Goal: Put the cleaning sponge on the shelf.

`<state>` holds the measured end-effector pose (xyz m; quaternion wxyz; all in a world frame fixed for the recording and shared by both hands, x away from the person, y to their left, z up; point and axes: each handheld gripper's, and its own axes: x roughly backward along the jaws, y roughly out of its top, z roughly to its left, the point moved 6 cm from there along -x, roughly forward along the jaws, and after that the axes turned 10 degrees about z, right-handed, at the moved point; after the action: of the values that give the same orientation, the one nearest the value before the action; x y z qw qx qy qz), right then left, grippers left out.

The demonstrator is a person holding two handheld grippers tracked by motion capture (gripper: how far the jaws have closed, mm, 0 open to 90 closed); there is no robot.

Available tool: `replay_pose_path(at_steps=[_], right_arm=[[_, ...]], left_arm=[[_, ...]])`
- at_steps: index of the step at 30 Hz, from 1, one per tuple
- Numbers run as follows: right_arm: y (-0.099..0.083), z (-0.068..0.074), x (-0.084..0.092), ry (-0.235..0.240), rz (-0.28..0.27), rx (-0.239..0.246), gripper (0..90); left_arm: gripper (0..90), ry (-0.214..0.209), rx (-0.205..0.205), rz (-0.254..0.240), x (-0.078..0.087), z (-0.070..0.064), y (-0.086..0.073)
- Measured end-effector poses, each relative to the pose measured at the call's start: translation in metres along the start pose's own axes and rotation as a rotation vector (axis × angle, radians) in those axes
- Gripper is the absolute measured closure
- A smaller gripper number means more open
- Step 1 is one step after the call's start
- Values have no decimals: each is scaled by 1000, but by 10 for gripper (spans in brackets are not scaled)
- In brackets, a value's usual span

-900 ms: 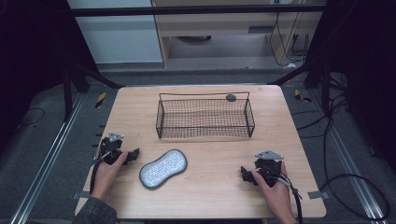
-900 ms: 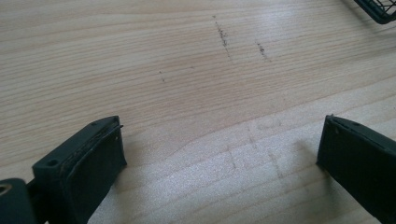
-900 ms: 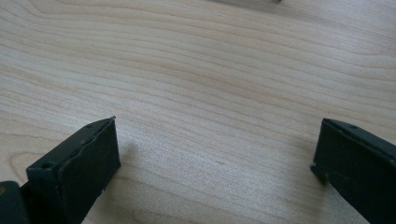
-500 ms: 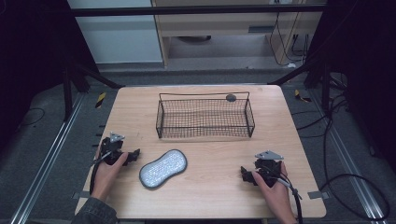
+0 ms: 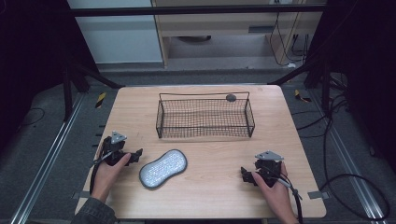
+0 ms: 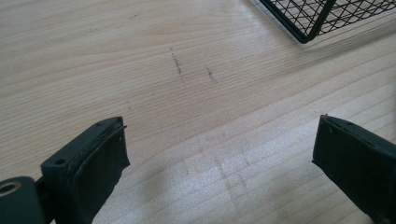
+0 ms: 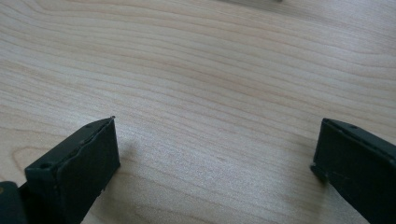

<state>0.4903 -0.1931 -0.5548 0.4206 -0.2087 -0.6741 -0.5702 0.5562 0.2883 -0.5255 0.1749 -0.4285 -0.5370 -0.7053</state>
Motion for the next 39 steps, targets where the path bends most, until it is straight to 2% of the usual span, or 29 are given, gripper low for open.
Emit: replay_pose_path(at_steps=[14, 22, 23, 29, 32, 39], right_arm=[[-1, 0, 0, 3, 2, 10, 4], [-1, 0, 1, 7, 1, 13, 4], [-1, 0, 1, 5, 1, 16, 4], [-1, 0, 1, 6, 2, 17, 4], [-1, -1, 1, 4, 1, 19, 4], [-1, -1, 1, 6, 1, 22, 4]], left_arm=[[25, -26, -48, -12, 12, -16, 10], [26, -47, -93, -13, 18, -30, 17], [27, -63, -105, -13, 21, -34, 19], [30, -97, -142, -9, 26, -46, 24], [34, -119, -176, -5, 28, -55, 26], [33, -149, -222, -2, 32, -73, 31]])
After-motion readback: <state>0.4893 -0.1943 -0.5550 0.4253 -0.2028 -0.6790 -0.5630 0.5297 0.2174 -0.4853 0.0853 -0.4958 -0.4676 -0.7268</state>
